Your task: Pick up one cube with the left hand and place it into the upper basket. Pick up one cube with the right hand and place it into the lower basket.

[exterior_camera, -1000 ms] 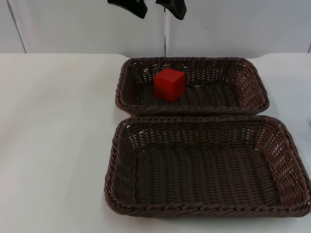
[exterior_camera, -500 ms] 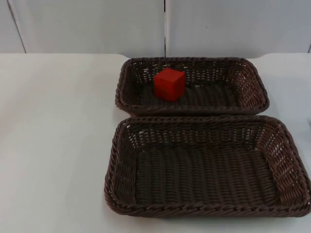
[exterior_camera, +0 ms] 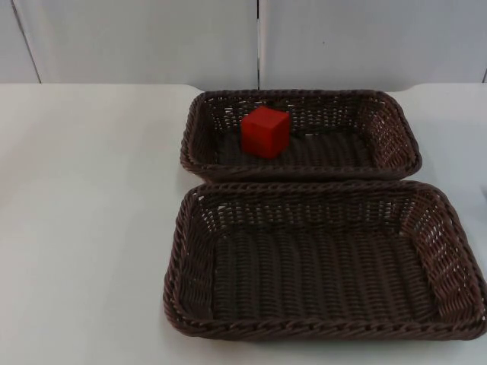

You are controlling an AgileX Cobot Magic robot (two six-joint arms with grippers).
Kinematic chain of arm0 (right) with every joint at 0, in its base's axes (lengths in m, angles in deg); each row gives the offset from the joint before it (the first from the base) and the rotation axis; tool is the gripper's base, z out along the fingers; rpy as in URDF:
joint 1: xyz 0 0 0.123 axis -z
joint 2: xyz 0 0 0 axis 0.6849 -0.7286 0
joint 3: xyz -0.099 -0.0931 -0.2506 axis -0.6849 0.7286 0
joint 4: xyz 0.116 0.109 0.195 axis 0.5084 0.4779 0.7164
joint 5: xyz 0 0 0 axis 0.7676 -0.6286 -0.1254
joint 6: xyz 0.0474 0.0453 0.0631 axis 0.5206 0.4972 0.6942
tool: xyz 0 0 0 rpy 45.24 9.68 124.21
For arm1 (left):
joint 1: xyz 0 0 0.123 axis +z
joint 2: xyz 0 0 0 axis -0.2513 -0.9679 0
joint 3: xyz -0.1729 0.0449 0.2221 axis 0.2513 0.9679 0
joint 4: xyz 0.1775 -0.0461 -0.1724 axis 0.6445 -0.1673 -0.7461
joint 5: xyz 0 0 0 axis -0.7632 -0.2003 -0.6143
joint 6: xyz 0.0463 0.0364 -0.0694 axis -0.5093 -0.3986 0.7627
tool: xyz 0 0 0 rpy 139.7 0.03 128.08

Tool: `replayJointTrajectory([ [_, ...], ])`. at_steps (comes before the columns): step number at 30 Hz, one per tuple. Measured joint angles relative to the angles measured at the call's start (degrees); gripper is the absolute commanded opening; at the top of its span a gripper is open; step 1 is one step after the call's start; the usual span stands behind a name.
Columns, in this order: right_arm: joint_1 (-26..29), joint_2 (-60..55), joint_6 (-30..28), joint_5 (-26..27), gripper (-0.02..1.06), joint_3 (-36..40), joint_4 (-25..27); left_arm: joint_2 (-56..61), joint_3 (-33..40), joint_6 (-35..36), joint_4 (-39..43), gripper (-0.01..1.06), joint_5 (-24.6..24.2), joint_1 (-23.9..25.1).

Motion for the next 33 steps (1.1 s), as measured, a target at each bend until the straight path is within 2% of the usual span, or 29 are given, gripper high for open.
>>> replayJointTrajectory([
  [5,0.0,0.0,0.0,0.0,1.05,0.0,0.0,4.2,7.0,0.9,0.6,0.78,3.5,0.0],
  [9,0.0,0.0,0.0,0.0,1.05,0.0,0.0,11.6,20.3,0.8,2.1,0.78,11.5,0.0],
  [10,0.0,0.0,0.0,0.0,1.05,0.0,0.0,11.6,20.3,0.8,2.1,0.78,11.5,0.0],
  [13,0.0,0.0,0.0,0.0,1.05,0.0,0.0,18.6,30.9,0.8,2.8,0.78,17.5,0.0],
  [14,0.0,0.0,0.0,0.0,1.05,0.0,0.0,18.6,30.9,0.8,2.8,0.78,17.5,0.0],
  [17,0.0,0.0,0.0,0.0,1.05,0.0,0.0,25.2,38.6,0.8,2.8,0.78,20.3,0.0],
  [33,0.0,0.0,0.0,0.0,1.05,0.0,0.0,45.1,59.3,0.8,3.0,0.78,25.4,0.0],
])
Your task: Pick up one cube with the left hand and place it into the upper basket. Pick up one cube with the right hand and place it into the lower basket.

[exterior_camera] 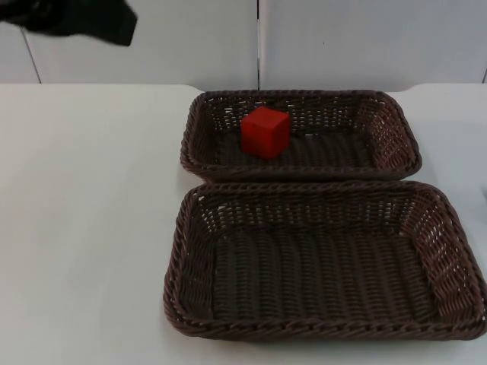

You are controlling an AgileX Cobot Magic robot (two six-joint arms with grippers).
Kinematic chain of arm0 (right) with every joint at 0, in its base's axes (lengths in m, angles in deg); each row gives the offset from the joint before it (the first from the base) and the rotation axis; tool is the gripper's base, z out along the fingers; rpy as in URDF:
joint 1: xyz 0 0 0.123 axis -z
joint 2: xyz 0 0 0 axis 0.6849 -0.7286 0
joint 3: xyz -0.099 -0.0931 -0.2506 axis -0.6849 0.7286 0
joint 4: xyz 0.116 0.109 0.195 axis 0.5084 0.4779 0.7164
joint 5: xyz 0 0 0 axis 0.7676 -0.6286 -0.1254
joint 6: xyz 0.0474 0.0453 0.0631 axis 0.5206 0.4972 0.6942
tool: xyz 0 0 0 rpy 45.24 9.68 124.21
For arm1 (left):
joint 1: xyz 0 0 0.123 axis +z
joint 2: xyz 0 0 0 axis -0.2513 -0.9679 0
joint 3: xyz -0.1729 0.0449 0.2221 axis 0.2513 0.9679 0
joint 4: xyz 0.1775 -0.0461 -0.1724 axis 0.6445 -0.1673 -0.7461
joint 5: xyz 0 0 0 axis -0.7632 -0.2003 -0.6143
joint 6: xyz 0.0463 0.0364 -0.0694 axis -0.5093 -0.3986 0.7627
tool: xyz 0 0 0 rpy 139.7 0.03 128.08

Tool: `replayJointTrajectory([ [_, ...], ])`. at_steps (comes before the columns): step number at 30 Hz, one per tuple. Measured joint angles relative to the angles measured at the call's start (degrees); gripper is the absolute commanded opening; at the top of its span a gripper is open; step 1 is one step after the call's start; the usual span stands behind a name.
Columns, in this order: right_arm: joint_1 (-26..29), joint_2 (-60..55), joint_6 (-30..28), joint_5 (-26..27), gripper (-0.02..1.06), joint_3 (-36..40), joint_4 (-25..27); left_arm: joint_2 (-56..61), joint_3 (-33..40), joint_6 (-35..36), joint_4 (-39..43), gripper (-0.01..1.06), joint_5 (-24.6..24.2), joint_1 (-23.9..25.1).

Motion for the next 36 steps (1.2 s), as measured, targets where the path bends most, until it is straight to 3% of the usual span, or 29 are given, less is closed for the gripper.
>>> replayJointTrajectory([
  [10,0.0,0.0,0.0,0.0,1.05,0.0,-0.1,10.6,4.4,0.0,0.0,0.78,-0.4,0.0],
  [17,0.0,0.0,0.0,0.0,1.05,0.0,-0.1,15.9,5.8,0.0,0.5,0.78,-4.5,0.0],
  [36,0.0,0.0,0.0,0.0,1.05,0.0,-0.1,16.4,5.8,0.0,1.8,0.78,-5.9,0.0],
])
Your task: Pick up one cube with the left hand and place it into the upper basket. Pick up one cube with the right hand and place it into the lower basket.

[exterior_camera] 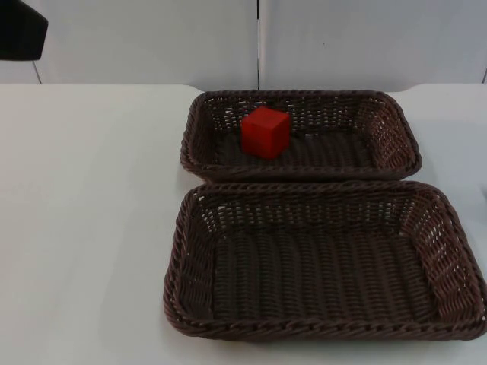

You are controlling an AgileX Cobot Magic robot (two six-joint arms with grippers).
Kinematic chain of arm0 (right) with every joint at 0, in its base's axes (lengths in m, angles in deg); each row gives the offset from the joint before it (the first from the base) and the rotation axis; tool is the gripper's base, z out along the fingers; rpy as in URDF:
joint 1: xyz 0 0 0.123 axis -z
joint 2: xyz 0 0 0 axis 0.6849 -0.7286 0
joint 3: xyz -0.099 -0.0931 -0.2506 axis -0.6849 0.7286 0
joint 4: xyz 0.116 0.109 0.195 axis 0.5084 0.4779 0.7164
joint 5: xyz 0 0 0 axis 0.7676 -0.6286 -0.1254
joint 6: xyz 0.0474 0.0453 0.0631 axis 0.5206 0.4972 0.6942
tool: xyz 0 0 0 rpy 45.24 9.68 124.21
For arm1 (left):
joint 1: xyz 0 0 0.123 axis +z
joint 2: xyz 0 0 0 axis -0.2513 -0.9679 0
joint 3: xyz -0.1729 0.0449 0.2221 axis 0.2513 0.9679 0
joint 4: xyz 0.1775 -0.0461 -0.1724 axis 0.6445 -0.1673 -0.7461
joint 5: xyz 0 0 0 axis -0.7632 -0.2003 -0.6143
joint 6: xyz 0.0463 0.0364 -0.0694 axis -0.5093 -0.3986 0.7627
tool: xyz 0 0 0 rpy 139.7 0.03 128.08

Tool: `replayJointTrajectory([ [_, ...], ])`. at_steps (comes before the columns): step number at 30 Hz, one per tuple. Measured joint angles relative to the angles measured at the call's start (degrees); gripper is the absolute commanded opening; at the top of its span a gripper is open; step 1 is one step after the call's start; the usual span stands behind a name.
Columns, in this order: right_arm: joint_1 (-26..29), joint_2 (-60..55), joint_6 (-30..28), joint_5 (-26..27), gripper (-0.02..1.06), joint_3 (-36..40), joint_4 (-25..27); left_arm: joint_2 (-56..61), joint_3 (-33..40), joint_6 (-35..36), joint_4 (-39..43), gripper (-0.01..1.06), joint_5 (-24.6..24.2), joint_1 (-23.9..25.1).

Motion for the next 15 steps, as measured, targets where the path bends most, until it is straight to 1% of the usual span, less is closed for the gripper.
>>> replayJointTrajectory([
  [9,0.0,0.0,0.0,0.2,1.05,0.0,0.0,0.0,0.0,0.0,0.0,0.78,0.0,0.0],
  [15,0.0,-1.7,0.0,0.8,1.05,-3.1,0.0,0.0,0.0,0.0,0.0,0.78,0.0,0.0],
])
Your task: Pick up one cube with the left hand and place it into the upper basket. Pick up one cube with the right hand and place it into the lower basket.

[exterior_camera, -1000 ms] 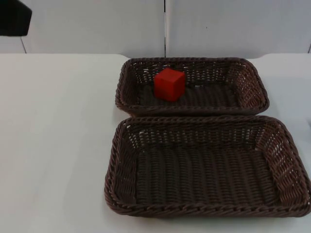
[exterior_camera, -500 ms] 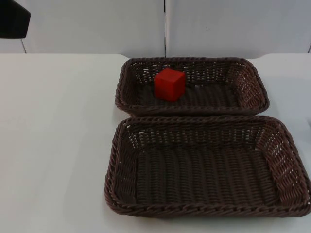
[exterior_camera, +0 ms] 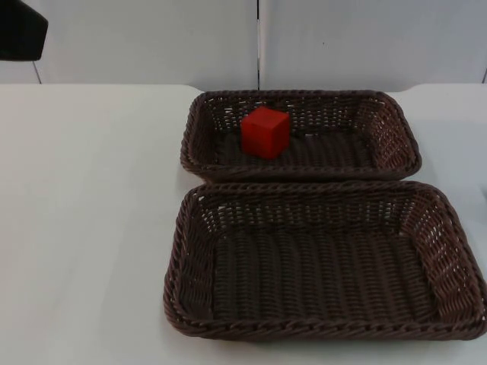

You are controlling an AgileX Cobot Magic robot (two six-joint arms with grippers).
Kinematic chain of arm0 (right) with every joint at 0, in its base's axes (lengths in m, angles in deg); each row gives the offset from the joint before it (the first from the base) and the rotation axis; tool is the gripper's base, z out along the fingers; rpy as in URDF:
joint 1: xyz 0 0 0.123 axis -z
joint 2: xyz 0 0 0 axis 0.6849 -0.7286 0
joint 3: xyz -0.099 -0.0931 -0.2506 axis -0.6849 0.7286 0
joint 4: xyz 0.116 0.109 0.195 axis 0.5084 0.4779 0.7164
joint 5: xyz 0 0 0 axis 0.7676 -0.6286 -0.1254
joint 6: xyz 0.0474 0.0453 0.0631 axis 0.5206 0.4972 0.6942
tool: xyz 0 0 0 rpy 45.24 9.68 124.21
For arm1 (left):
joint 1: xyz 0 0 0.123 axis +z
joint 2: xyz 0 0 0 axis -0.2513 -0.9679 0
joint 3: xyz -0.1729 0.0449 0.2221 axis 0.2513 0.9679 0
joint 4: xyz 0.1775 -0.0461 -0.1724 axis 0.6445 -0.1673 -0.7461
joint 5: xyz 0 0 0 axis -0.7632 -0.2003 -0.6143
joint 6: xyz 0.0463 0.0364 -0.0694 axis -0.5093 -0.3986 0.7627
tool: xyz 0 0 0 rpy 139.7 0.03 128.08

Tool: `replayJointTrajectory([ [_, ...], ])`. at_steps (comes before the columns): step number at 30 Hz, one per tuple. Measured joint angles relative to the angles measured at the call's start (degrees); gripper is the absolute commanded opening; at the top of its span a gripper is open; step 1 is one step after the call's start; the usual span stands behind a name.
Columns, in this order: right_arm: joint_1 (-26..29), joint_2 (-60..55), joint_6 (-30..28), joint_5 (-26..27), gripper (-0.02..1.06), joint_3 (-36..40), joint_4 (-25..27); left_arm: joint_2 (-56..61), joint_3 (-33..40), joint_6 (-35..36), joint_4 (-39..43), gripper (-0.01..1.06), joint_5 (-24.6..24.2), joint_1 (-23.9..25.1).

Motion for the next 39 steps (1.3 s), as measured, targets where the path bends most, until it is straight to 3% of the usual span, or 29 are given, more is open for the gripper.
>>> replayJointTrajectory([
  [5,0.0,-7.3,0.0,1.5,1.05,-2.1,0.0,0.0,0.0,0.0,0.0,0.78,0.0,0.0],
  [16,0.0,-28.1,0.0,12.8,1.05,-3.4,1.3,0.0,0.0,0.0,0.2,0.78,0.0,0.0],
  [39,0.0,-67.2,0.0,17.6,1.05,-23.9,1.6,0.0,0.0,0.1,0.2,0.78,0.0,0.0],
])
